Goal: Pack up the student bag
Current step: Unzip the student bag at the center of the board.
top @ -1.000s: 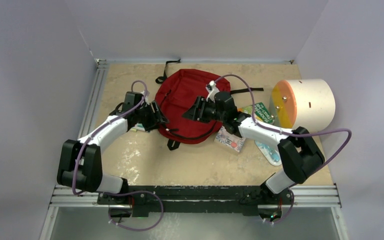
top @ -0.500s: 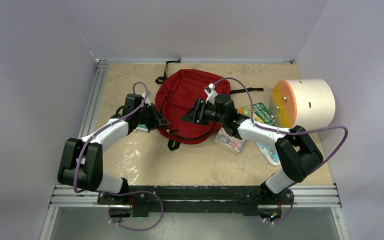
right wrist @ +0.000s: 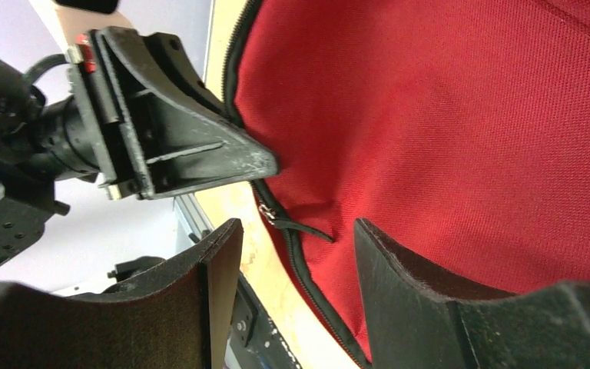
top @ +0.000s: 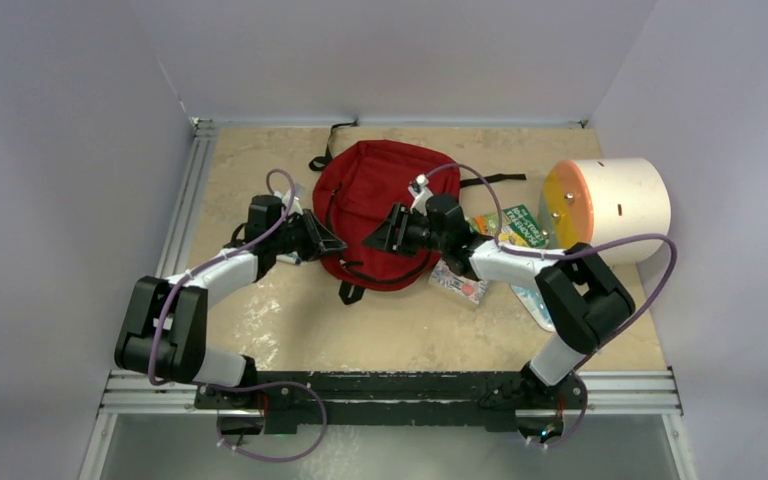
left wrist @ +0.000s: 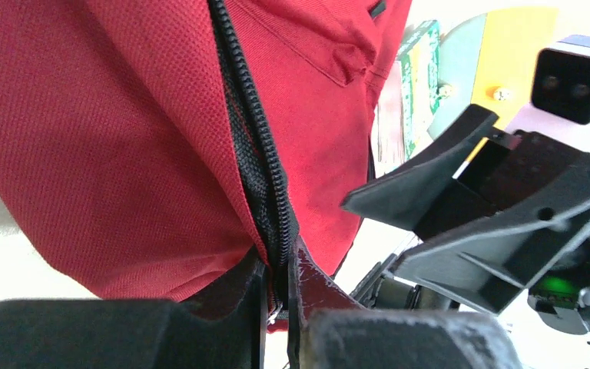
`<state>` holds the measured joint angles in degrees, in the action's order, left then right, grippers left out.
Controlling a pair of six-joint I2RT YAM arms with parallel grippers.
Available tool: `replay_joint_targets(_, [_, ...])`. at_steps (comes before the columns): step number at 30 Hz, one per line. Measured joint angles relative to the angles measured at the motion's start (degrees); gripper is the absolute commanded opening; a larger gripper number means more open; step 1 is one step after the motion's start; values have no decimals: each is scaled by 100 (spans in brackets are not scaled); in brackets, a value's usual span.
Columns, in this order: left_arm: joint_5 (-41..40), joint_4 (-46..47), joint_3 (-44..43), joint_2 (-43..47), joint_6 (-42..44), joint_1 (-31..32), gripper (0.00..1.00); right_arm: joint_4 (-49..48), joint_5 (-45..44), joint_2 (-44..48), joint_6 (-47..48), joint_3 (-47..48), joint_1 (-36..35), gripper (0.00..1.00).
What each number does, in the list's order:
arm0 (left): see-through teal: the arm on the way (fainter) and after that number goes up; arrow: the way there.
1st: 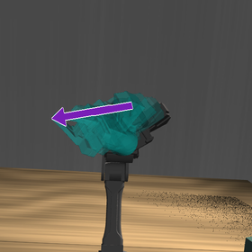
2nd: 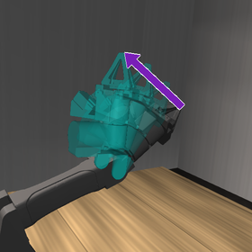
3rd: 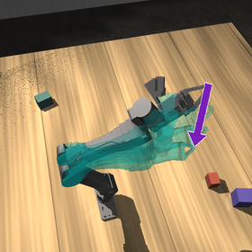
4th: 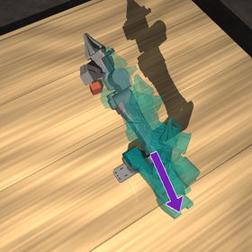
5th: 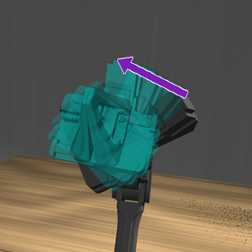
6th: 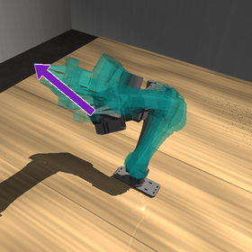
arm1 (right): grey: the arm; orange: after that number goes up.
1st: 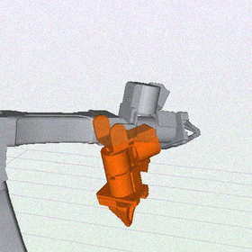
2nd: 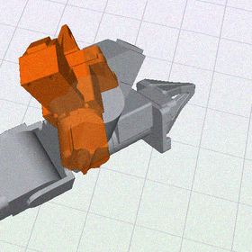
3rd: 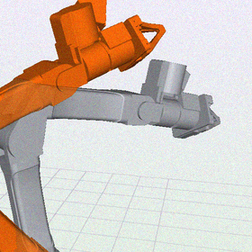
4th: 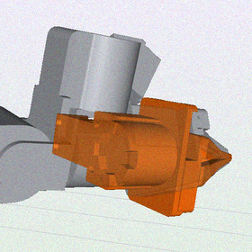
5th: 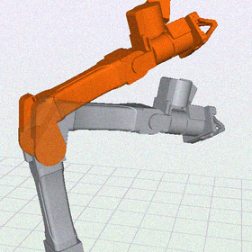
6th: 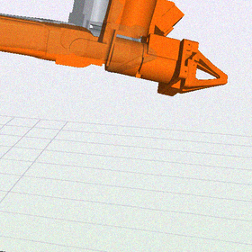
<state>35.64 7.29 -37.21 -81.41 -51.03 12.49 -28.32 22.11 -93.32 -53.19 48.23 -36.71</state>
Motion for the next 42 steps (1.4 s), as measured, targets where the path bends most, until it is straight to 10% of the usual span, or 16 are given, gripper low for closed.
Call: replay_joint_targets(42, [61,120,7,146,-90,0,0,-1429,1488,-949,-527,-262,-90,52])
